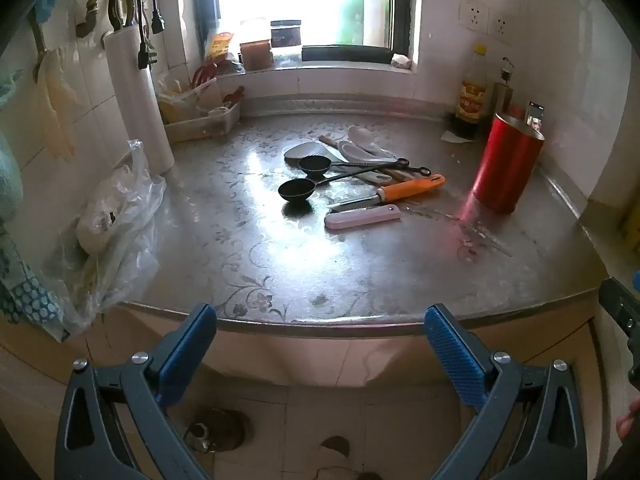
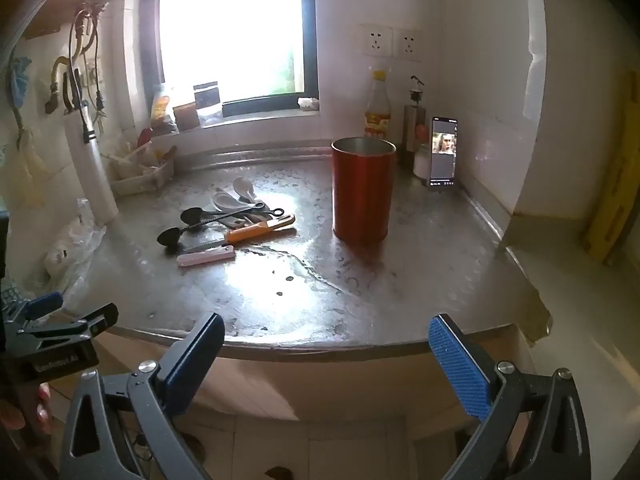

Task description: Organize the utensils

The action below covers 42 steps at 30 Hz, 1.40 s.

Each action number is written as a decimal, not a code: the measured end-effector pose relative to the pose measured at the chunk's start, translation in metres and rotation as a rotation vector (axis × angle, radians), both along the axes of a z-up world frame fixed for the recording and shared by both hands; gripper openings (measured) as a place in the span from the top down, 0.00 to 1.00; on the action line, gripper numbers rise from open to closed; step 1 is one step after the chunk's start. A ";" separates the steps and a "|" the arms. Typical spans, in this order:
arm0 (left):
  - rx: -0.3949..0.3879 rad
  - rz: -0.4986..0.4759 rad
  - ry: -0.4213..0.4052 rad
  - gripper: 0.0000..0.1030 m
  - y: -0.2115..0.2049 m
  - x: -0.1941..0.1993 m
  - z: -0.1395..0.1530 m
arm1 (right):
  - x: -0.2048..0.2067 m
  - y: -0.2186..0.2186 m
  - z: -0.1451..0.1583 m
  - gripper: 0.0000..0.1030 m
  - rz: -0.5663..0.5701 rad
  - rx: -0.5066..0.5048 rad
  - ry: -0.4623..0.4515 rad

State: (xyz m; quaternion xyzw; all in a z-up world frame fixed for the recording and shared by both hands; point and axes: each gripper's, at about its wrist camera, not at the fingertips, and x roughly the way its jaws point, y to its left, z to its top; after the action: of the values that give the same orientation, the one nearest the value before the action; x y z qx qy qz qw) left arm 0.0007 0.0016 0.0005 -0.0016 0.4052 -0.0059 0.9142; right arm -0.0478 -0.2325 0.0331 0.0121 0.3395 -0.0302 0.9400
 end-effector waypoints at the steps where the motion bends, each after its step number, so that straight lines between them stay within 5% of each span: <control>1: -0.003 0.000 0.001 0.00 0.001 0.000 0.000 | 0.000 -0.001 0.000 0.00 0.000 -0.002 -0.002; 17: -0.002 -0.023 -0.033 0.00 -0.005 0.002 0.005 | 0.018 0.025 0.013 0.00 -0.021 -0.015 0.009; 42: -0.044 -0.022 -0.050 0.00 -0.002 0.007 0.008 | 0.014 -0.002 -0.001 0.00 0.007 0.012 -0.005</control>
State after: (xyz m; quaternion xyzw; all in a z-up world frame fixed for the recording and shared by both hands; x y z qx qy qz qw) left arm 0.0080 -0.0006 0.0084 -0.0171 0.3820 -0.0247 0.9237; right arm -0.0337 -0.2345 0.0326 0.0168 0.3372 -0.0251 0.9409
